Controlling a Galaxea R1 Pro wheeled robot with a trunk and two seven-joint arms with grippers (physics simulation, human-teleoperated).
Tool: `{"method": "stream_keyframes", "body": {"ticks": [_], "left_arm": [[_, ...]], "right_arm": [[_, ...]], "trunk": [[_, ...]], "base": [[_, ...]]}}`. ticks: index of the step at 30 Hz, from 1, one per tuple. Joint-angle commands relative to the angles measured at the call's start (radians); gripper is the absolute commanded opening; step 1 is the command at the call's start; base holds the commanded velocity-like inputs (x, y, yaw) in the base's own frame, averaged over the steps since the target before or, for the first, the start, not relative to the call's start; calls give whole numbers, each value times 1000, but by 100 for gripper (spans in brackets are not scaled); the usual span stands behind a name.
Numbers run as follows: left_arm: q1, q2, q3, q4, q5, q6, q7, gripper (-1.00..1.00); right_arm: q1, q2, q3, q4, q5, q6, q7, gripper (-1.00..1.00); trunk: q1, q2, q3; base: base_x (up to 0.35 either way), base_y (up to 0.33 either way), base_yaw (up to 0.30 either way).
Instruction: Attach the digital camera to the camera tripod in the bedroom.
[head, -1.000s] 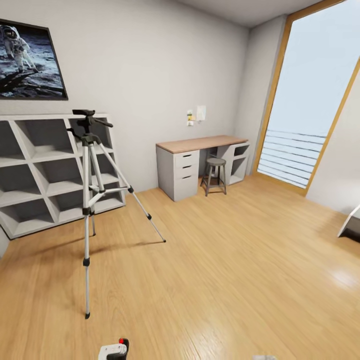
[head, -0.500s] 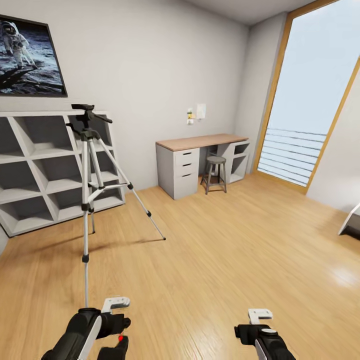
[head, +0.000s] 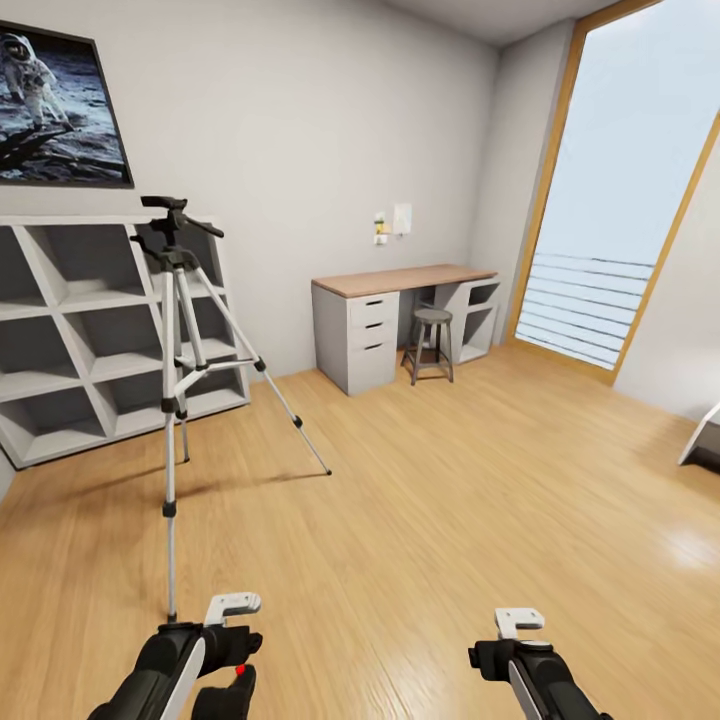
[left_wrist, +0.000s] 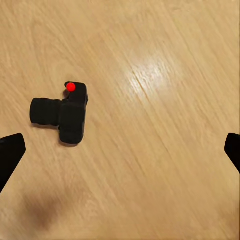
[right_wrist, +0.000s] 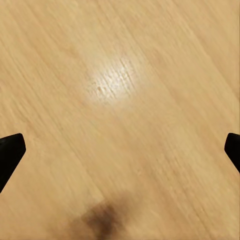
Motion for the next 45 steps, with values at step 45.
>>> {"method": "stream_keyframes", "body": {"ticks": [45], "left_arm": [[0, 3, 10, 3, 15, -11, 1, 100]], "right_arm": [[-1, 2, 3, -30, 1, 12, 3, 100]], "trunk": [[172, -316, -142]], "base": [[0, 0, 0]]}}
